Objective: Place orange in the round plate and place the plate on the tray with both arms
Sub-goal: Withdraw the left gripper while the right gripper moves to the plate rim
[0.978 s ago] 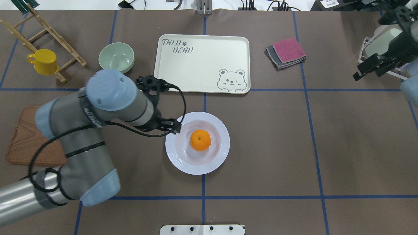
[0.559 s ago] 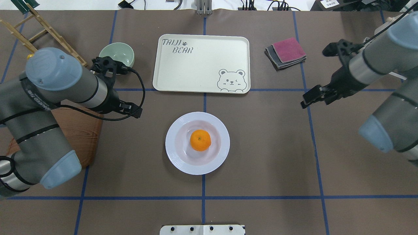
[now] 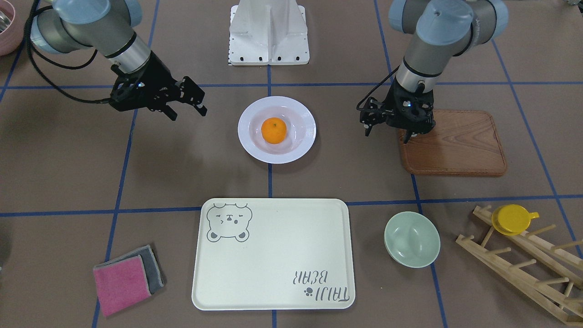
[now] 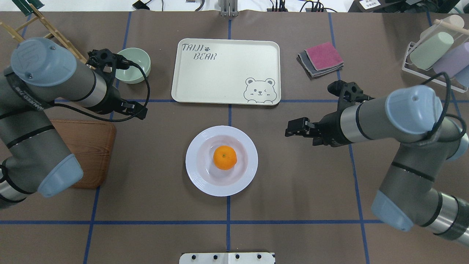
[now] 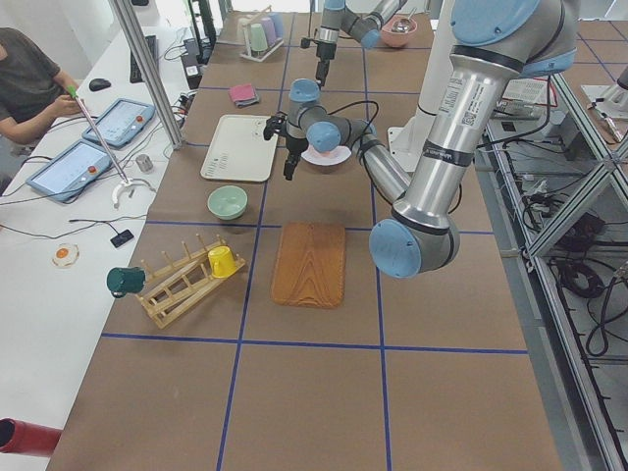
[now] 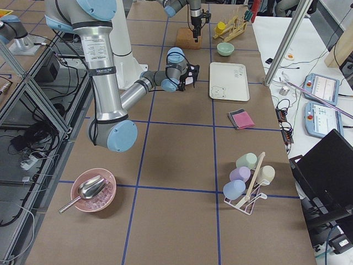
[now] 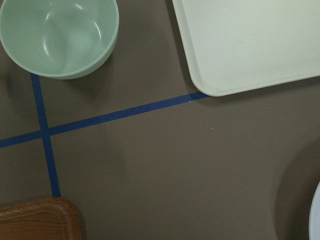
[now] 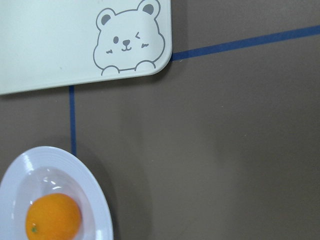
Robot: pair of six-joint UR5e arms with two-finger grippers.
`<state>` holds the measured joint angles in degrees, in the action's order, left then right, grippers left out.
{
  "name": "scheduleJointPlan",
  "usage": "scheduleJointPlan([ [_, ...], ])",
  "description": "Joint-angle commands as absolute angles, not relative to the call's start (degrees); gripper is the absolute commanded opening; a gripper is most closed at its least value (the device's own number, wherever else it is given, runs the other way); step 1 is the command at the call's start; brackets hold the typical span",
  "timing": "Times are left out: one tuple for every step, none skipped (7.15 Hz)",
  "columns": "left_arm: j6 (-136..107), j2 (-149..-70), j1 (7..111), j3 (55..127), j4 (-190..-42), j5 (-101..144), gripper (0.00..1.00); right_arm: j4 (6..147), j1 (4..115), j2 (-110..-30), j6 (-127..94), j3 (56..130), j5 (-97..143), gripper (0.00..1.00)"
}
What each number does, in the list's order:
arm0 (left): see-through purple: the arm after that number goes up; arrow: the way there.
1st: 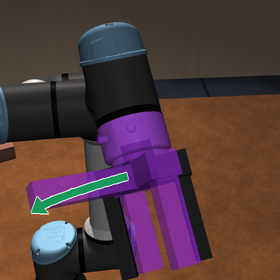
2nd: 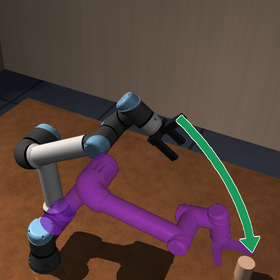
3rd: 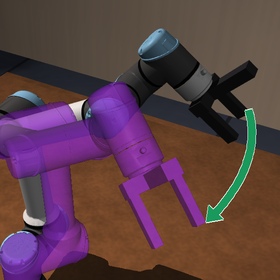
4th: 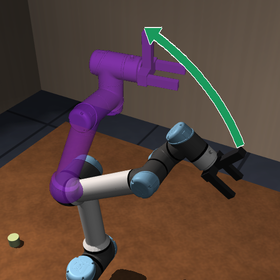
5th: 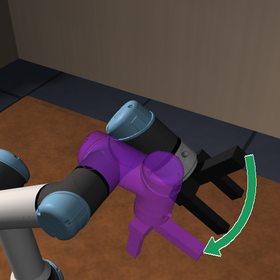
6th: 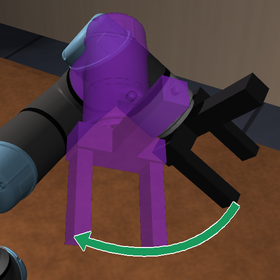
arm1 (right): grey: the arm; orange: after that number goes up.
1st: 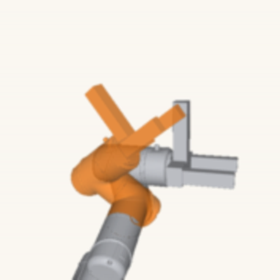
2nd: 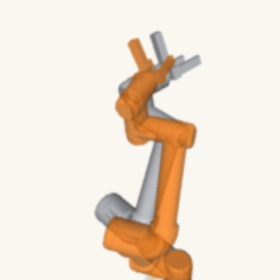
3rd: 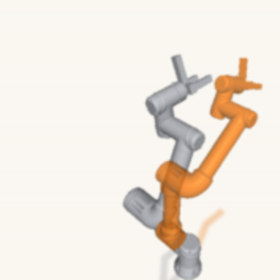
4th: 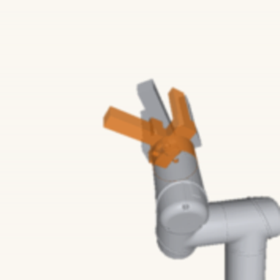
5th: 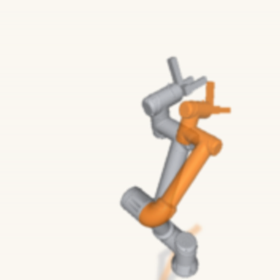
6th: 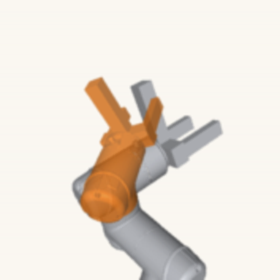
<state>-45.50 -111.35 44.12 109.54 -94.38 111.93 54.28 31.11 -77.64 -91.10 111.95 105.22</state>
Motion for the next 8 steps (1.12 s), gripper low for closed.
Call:
scheduleJointPlan([
  [-36.9,-110.1,48.4,107.1,-94.5,114.5,0.99,46.9,17.2,-77.3,-104.9,111.3,80.2,0.99],
  [-34.7,-110.1,50.5,106.2,-94.4,115.7,0.99,40.0,12.4,-77.6,-111.7,109.6,68.6,0.99],
  [-32.7,-110.1,51.4,104.8,-94.6,115.8,0.99,34.2,10.0,-78.1,-112.8,107.5,65.0,0.99],
  [-30.5,-110.0,53.0,103.8,-94.6,115.8,0.99,33.6,9.0,-77.3,-113.0,105.6,64.9,1.00],
  [-25.6,-108.1,56.1,103.2,-94.7,118.5,0.99,32.4,8.9,-77.3,-113.1,104.0,64.8,1.00],
  [-22.4,-108.0,59.6,102.1,-94.7,122.0,0.99,28.9,8.5,-77.3,-113.2,102.4,64.5,1.00],
  [-20.4,-107.9,60.5,101.0,-94.7,122.9,0.99,21.9,8.0,-77.3,-113.5,97.5,64.0,1.00],
  [-20.2,-108.0,60.6,100.1,-94.8,122.9,0.99,18.4,7.8,-77.3,-113.5,94.7,63.9,1.00],
])
